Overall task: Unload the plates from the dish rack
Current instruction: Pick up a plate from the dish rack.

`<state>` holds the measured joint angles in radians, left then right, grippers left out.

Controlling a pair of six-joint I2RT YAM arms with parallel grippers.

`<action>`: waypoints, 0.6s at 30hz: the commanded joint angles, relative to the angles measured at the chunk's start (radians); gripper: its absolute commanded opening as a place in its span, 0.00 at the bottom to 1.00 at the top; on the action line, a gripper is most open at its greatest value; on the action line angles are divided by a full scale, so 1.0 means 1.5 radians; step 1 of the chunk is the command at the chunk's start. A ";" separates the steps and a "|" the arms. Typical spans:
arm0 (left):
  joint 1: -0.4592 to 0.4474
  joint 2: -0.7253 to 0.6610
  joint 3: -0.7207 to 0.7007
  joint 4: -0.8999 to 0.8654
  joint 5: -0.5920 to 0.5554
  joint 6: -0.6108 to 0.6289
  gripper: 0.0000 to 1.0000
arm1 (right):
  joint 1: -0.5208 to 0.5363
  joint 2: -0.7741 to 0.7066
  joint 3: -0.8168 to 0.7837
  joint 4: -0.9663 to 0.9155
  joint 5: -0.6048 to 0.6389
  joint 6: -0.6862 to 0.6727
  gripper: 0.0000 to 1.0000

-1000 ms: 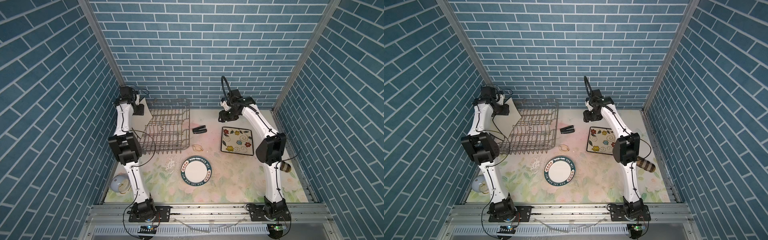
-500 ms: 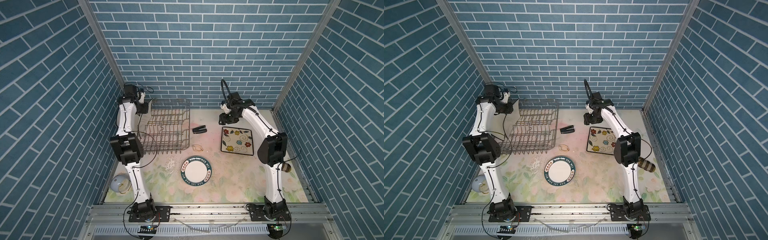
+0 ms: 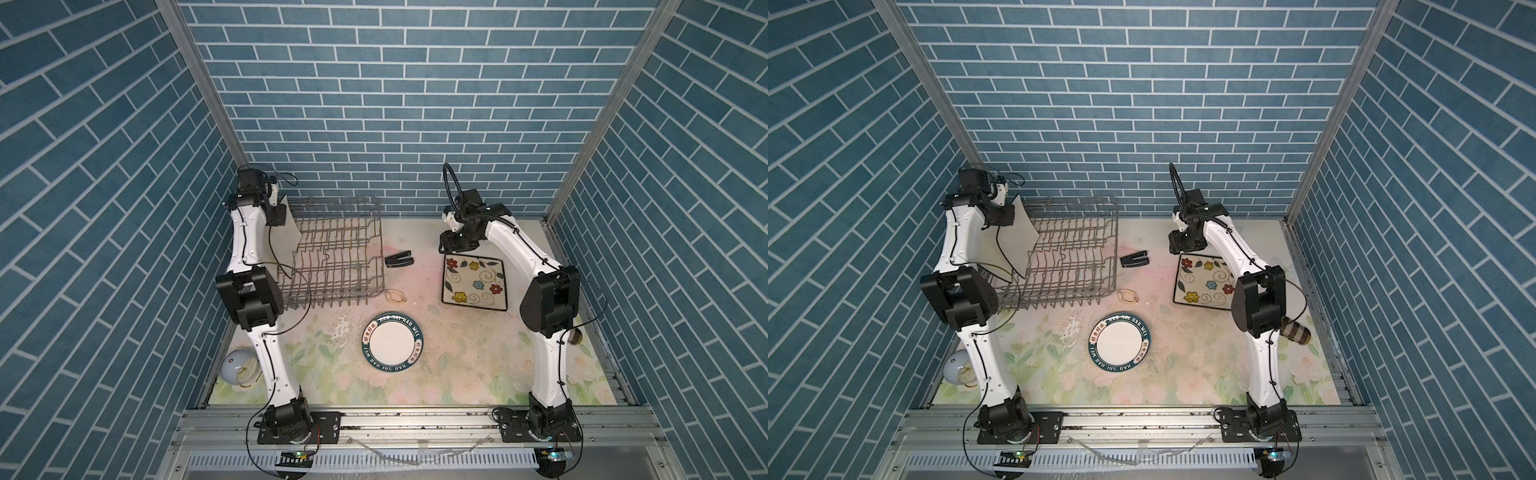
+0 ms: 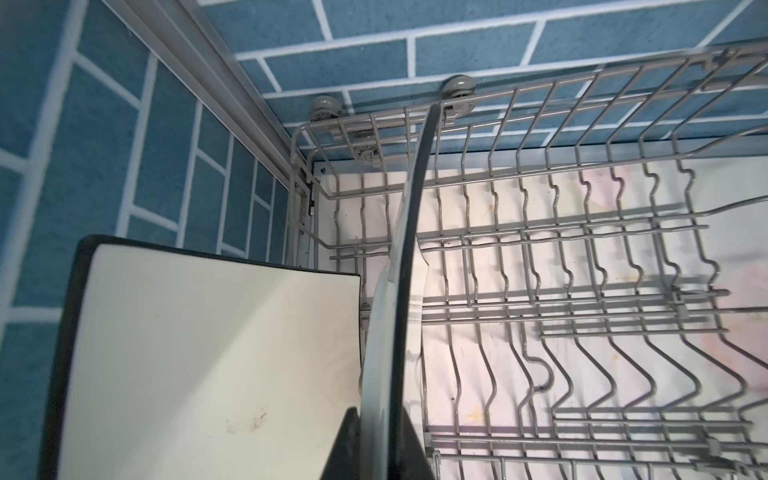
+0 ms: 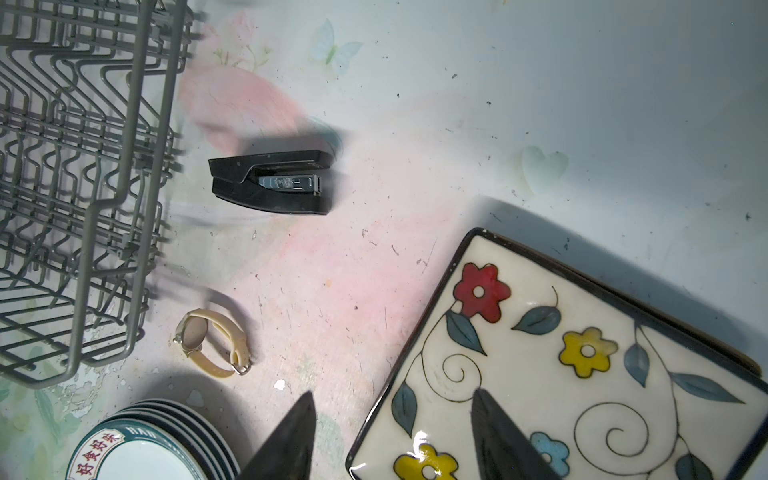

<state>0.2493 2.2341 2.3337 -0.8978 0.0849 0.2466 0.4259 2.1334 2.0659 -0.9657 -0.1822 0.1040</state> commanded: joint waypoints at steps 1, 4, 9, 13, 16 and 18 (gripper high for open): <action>-0.023 0.005 0.008 -0.038 0.059 -0.030 0.12 | 0.004 -0.028 -0.018 0.013 0.002 -0.018 0.61; -0.023 -0.001 0.018 -0.046 0.062 -0.030 0.11 | 0.004 -0.031 -0.027 0.021 0.002 -0.021 0.61; -0.026 -0.008 0.025 -0.068 0.067 -0.029 0.07 | 0.004 -0.035 -0.045 0.033 0.000 -0.028 0.61; -0.032 -0.020 0.030 -0.081 0.064 -0.025 0.02 | 0.004 -0.041 -0.059 0.043 0.001 -0.030 0.61; -0.031 -0.032 0.039 -0.091 0.056 -0.023 0.00 | 0.004 -0.049 -0.075 0.052 0.003 -0.031 0.61; -0.031 -0.038 0.046 -0.097 0.051 -0.022 0.00 | 0.004 -0.055 -0.086 0.060 0.003 -0.031 0.61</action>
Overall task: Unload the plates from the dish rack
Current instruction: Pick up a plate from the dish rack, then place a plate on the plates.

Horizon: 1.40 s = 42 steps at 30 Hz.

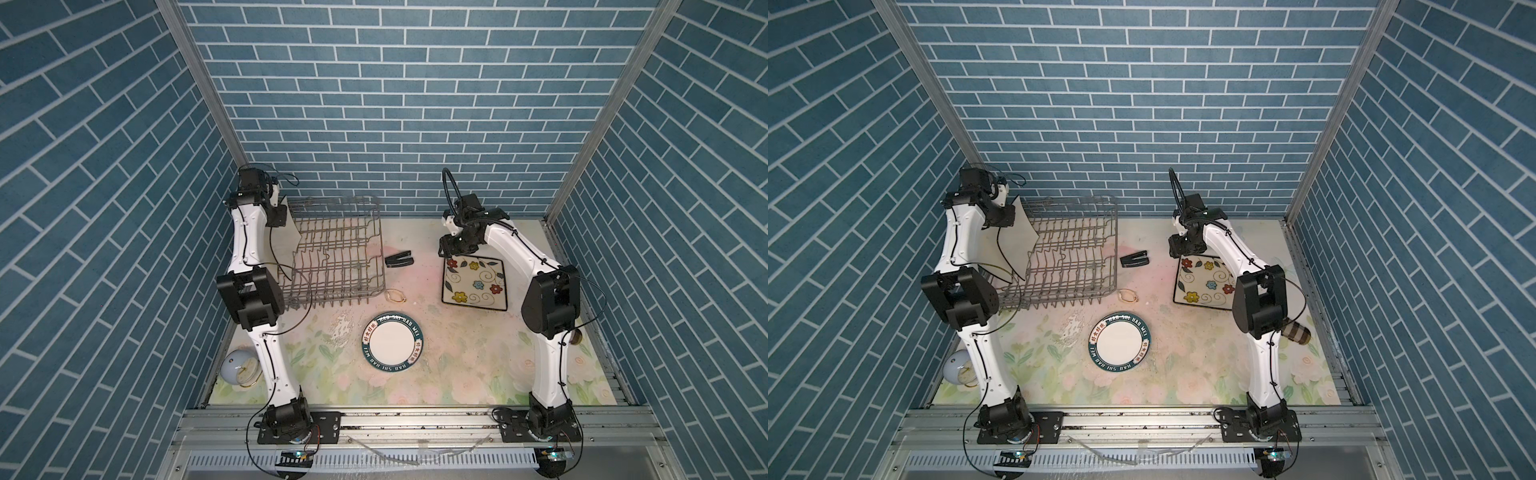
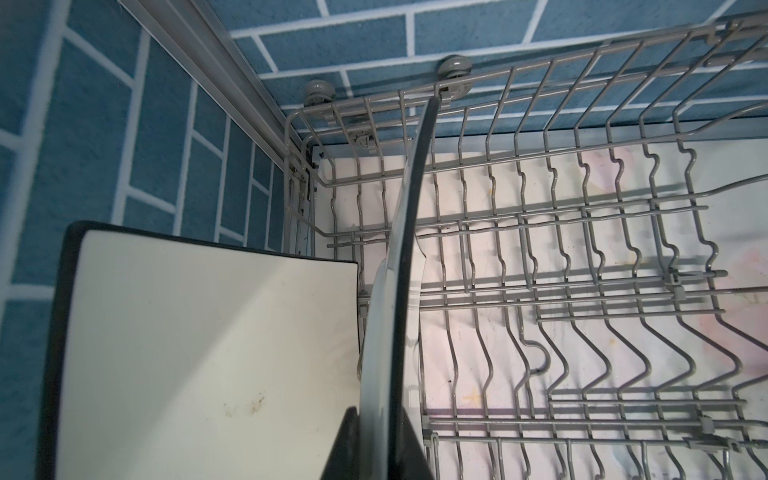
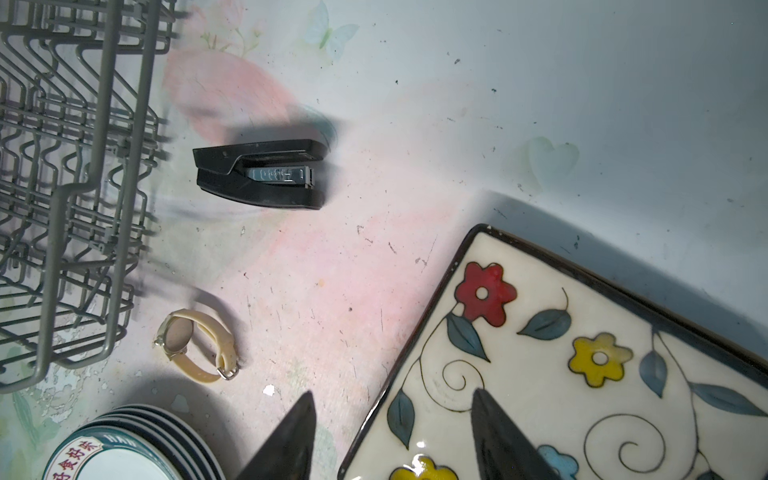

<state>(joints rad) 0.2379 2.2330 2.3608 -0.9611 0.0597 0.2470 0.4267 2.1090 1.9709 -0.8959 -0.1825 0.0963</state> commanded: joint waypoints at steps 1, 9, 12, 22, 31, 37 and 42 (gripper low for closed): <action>-0.024 -0.040 0.032 -0.058 0.065 -0.023 0.00 | 0.004 -0.042 -0.028 0.017 0.003 -0.026 0.61; -0.024 -0.080 0.029 -0.050 0.055 -0.030 0.00 | 0.003 -0.061 -0.064 0.039 0.002 -0.026 0.61; -0.025 -0.094 0.023 -0.041 0.053 -0.033 0.00 | 0.003 -0.067 -0.071 0.045 0.001 -0.026 0.60; -0.026 -0.130 0.015 -0.031 0.091 -0.056 0.00 | 0.003 -0.094 -0.100 0.063 0.001 -0.025 0.61; -0.028 -0.191 -0.039 0.004 0.222 -0.124 0.00 | -0.007 -0.150 -0.137 0.092 -0.022 -0.014 0.61; -0.035 -0.238 -0.103 0.068 0.326 -0.194 0.00 | -0.017 -0.193 -0.172 0.114 -0.045 0.002 0.61; -0.049 -0.277 -0.177 0.166 0.418 -0.281 0.00 | -0.025 -0.232 -0.211 0.138 -0.074 0.024 0.61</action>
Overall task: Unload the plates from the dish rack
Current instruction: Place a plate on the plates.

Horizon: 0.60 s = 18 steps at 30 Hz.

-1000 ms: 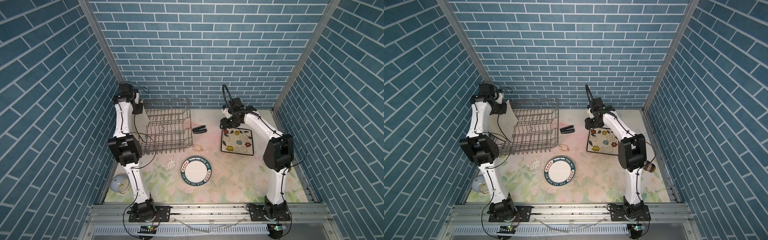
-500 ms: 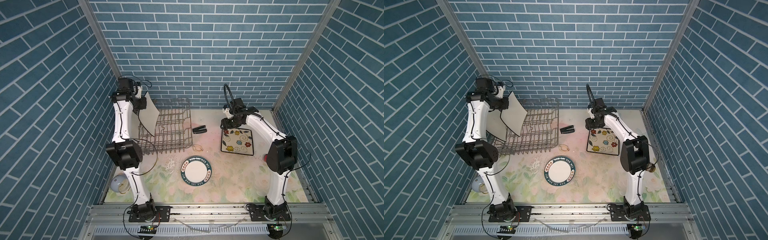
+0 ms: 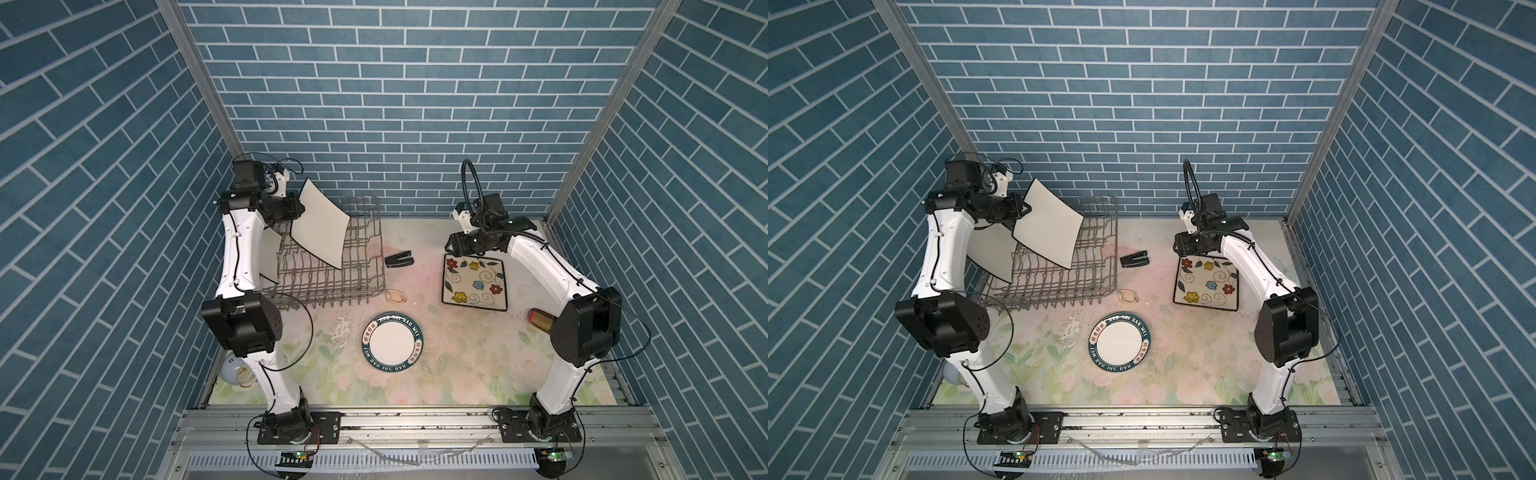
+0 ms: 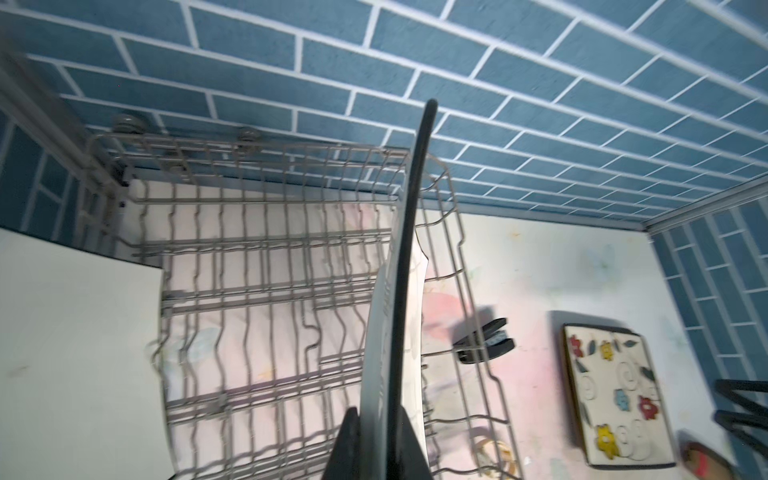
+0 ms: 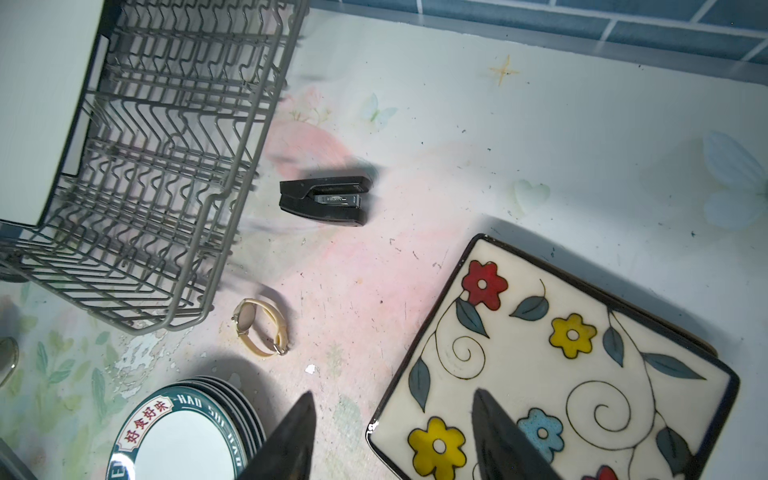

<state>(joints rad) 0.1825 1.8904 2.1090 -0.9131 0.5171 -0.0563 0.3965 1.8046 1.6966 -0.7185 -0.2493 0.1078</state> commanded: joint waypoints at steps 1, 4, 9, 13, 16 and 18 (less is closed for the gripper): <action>-0.016 -0.053 -0.022 0.152 0.127 -0.094 0.00 | -0.006 -0.037 -0.036 0.025 -0.036 0.022 0.61; -0.033 -0.066 -0.063 0.218 0.165 -0.147 0.00 | -0.010 -0.058 -0.058 0.045 -0.066 0.037 0.61; -0.076 -0.077 -0.152 0.369 0.213 -0.259 0.00 | -0.018 -0.084 -0.098 0.100 -0.123 0.073 0.61; -0.127 -0.073 -0.194 0.436 0.221 -0.307 0.00 | -0.025 -0.099 -0.123 0.149 -0.157 0.106 0.61; -0.159 -0.074 -0.234 0.504 0.220 -0.352 0.00 | -0.027 -0.113 -0.143 0.178 -0.169 0.120 0.61; -0.180 -0.074 -0.262 0.557 0.218 -0.390 0.00 | -0.031 -0.123 -0.164 0.199 -0.171 0.129 0.61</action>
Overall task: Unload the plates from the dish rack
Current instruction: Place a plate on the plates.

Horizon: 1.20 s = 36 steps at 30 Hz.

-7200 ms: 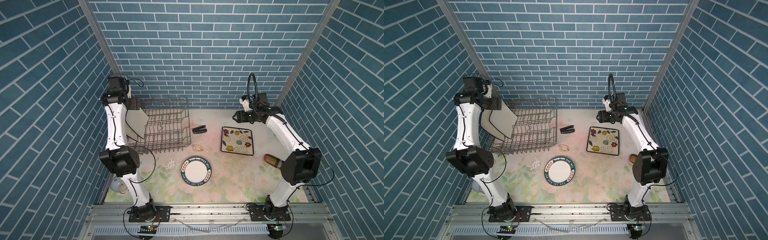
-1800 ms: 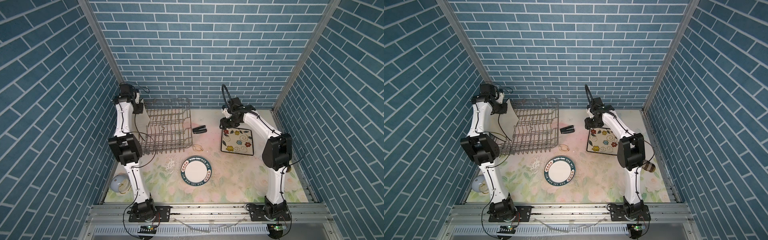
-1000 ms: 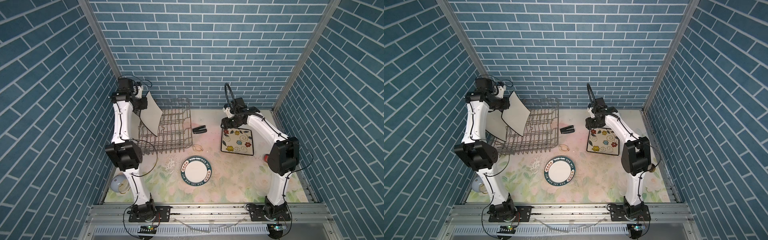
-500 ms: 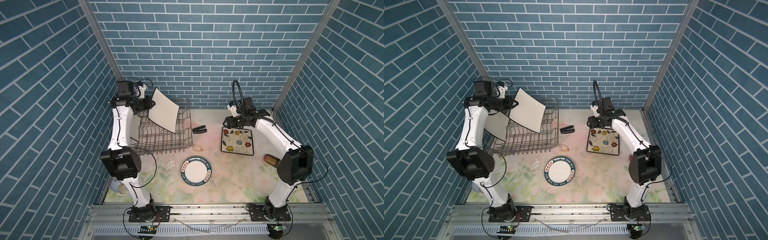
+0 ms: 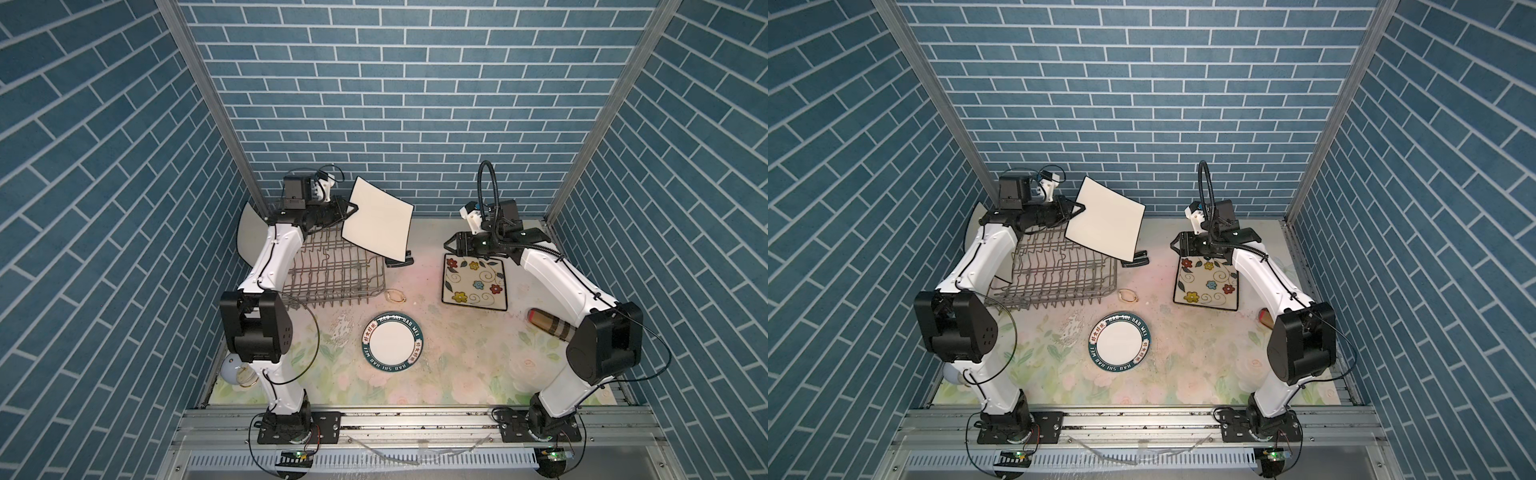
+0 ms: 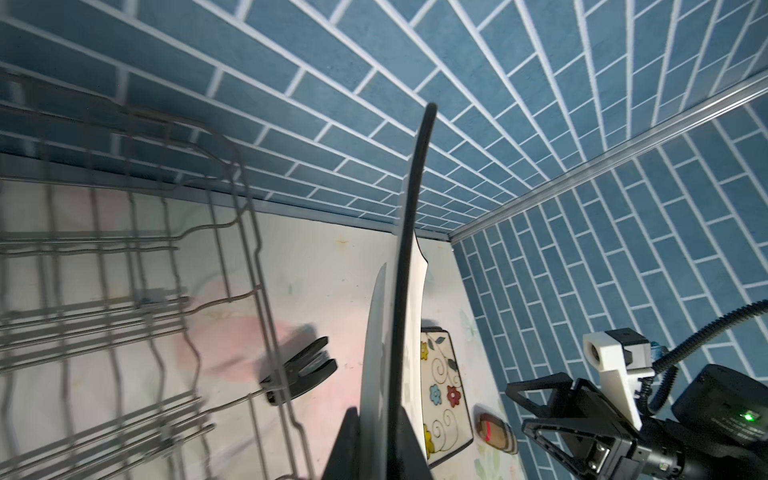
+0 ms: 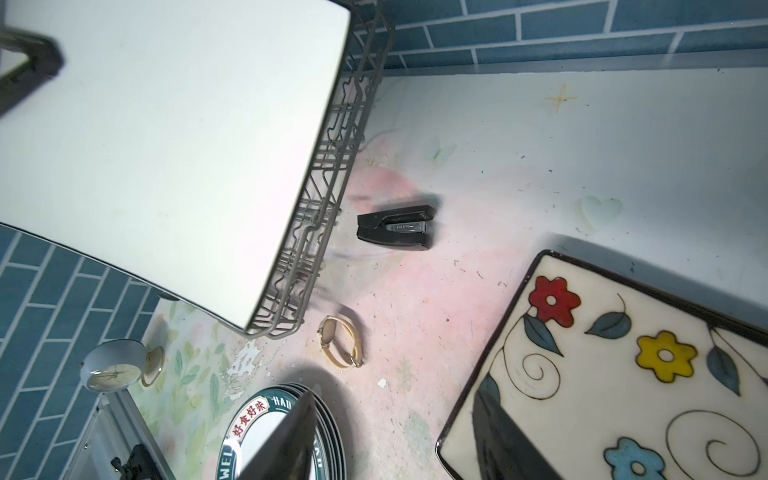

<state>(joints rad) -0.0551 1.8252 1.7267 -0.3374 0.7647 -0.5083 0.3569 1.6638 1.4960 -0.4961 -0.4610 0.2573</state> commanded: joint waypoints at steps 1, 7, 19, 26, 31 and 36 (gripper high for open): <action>-0.029 -0.030 -0.016 0.191 0.055 -0.103 0.00 | -0.008 -0.032 -0.038 0.059 -0.031 0.034 0.61; -0.083 -0.029 -0.032 0.244 0.052 -0.141 0.00 | -0.028 -0.063 -0.099 0.126 -0.049 0.076 0.61; -0.150 -0.042 -0.091 0.313 0.052 -0.193 0.00 | -0.065 -0.117 -0.192 0.253 -0.100 0.162 0.61; -0.160 -0.043 -0.094 0.341 0.054 -0.217 0.00 | -0.074 -0.125 -0.213 0.270 -0.111 0.174 0.61; -0.174 -0.032 -0.083 0.351 0.060 -0.226 0.00 | -0.081 -0.121 -0.224 0.293 -0.122 0.190 0.61; -0.189 -0.019 -0.082 0.379 0.070 -0.251 0.00 | -0.088 -0.114 -0.231 0.319 -0.136 0.205 0.61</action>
<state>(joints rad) -0.3180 1.8252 1.5604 0.0574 0.7998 -0.8284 0.2310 1.5036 1.1828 -0.0700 -0.6323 0.5282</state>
